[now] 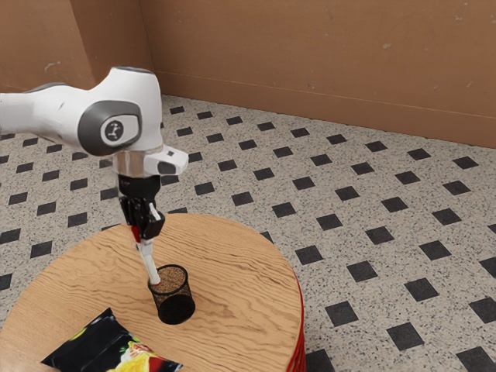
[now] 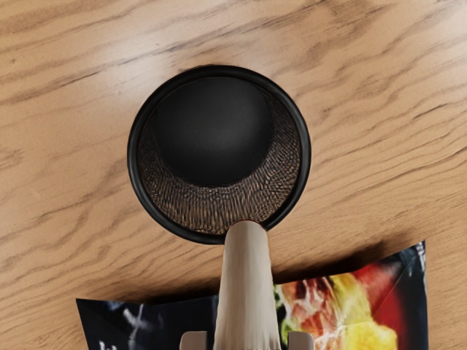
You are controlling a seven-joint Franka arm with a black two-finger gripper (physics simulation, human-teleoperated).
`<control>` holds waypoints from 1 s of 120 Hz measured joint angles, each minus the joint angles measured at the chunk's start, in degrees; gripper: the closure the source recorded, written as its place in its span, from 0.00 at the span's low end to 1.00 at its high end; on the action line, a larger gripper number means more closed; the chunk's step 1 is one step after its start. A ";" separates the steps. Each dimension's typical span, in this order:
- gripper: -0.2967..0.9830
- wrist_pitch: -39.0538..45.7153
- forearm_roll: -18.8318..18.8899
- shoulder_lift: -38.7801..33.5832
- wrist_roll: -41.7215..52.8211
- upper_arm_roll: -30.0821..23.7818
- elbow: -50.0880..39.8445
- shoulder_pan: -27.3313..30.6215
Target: Put the marker into the pen holder.
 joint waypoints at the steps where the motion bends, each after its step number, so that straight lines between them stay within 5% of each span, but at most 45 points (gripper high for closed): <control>1: 0.81 0.14 -0.04 0.11 0.00 0.00 0.02 -0.04; 79: 0.80 12.14 -1.21 9.47 -0.30 -0.09 0.06 0.28; 105: 0.47 13.26 -2.68 9.96 0.27 0.02 2.11 -0.24; 115: 0.39 13.39 -2.72 9.12 1.72 -0.59 10.13 0.39; 120: 0.37 12.48 -2.78 9.74 2.65 -5.62 17.71 5.92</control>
